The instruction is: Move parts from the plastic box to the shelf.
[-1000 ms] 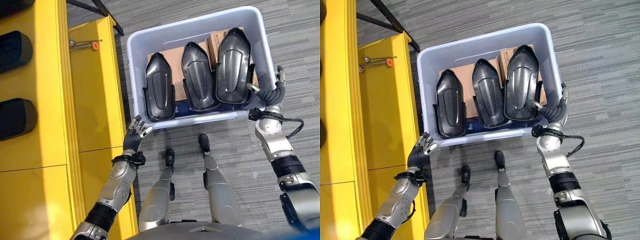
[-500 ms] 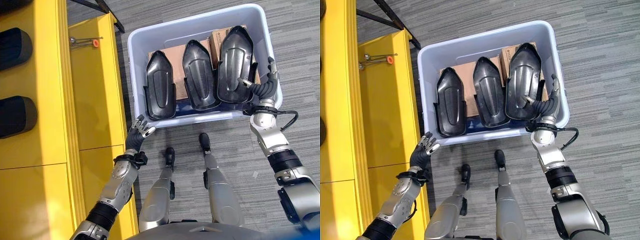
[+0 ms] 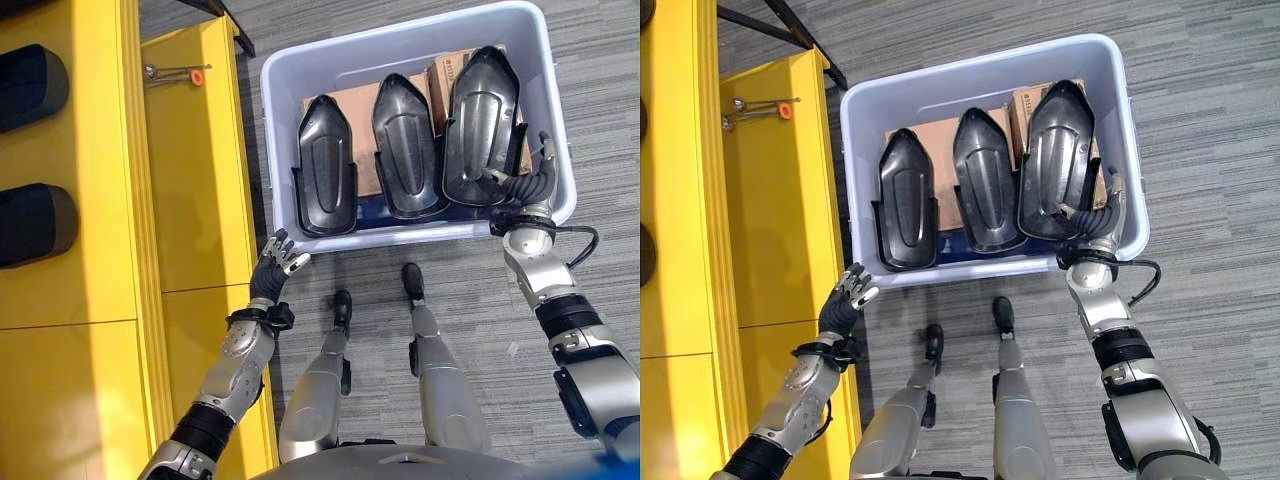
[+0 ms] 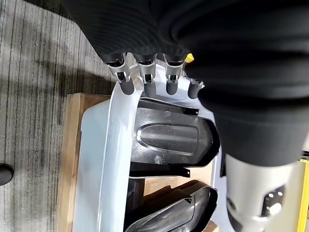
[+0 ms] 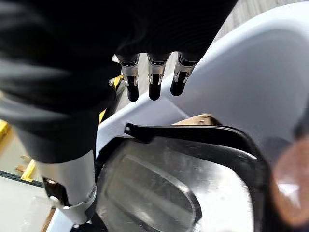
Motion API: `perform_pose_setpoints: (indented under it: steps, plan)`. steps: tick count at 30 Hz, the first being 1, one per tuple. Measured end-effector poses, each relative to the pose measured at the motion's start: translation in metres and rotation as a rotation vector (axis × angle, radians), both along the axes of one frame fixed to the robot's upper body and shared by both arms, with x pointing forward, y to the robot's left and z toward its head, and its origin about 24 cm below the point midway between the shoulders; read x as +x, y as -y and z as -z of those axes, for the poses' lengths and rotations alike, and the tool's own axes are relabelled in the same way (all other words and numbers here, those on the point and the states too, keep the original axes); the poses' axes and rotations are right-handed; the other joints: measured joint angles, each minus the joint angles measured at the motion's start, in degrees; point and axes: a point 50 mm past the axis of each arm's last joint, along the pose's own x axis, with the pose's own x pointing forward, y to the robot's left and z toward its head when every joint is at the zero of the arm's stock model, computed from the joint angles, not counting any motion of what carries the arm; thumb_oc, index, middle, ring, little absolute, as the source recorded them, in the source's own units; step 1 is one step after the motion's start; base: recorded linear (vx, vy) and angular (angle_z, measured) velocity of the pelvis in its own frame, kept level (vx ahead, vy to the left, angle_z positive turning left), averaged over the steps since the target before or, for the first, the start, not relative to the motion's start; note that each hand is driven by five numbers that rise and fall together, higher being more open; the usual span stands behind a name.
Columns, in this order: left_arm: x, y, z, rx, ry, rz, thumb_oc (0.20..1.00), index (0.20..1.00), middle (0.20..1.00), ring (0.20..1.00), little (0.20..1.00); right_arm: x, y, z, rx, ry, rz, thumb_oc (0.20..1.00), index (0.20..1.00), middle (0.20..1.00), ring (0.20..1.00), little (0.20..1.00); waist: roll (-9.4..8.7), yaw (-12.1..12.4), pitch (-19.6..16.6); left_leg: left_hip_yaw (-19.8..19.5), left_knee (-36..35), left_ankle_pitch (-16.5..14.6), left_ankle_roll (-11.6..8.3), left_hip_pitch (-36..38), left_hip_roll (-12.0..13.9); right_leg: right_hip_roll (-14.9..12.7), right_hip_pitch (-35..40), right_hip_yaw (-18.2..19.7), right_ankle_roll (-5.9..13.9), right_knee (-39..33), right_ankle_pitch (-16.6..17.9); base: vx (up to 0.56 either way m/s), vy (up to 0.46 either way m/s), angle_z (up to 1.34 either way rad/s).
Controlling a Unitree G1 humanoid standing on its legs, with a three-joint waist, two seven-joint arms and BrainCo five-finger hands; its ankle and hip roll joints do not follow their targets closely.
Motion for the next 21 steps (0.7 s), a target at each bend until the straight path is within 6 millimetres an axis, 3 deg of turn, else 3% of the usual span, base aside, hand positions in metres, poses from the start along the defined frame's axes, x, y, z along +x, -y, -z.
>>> perform_pose_setpoints:
  steps: [4, 11, 17, 21]
  plan:
    - [0.000, 0.002, 0.000, 0.005, 0.000, 0.013, 1.000, 1.000, 1.000, 1.000, 1.000, 0.004, 0.005, 0.002, 0.017, -0.028, 0.027, 1.000, 1.000, 1.000, 1.000, 1.000, 0.64, 0.07, 0.27, -0.03, 0.00, 0.12, -0.10, -0.78, 0.04, 0.05, -0.78, -0.03, -0.04, 0.01, 0.14, 0.00, 0.000, 0.00]
    - [0.002, 0.005, -0.002, 0.014, 0.010, 0.035, 1.000, 1.000, 1.000, 1.000, 1.000, 0.019, 0.014, -0.012, -0.006, -0.054, 0.063, 1.000, 1.000, 1.000, 1.000, 1.000, 2.26, 1.19, 1.09, 0.01, 0.00, 0.20, -0.12, -1.75, 0.02, 0.05, -1.83, 0.03, 0.04, 0.01, 0.25, 0.00, 0.000, 0.00]
    - [0.003, 0.009, -0.003, 0.031, 0.015, 0.066, 1.000, 1.000, 1.000, 1.000, 1.000, 0.030, 0.032, -0.031, 0.015, -0.051, 0.133, 1.000, 1.000, 1.000, 1.000, 1.000, 2.24, 1.39, 1.11, -0.09, 0.01, 0.48, -0.21, -3.05, -0.10, -0.05, -3.07, -0.03, 0.09, 0.02, 0.45, 0.00, 0.001, 0.01]
    - [0.003, 0.009, -0.003, 0.032, 0.015, 0.068, 1.000, 1.000, 1.000, 1.000, 1.000, 0.035, 0.032, -0.038, 0.007, -0.060, 0.140, 1.000, 1.000, 1.000, 1.000, 1.000, 2.25, 1.36, 1.11, -0.07, 0.01, 0.60, -0.37, -3.37, -0.03, 0.06, -3.49, 0.12, 0.08, 0.02, 0.51, 0.00, -0.001, -0.01]
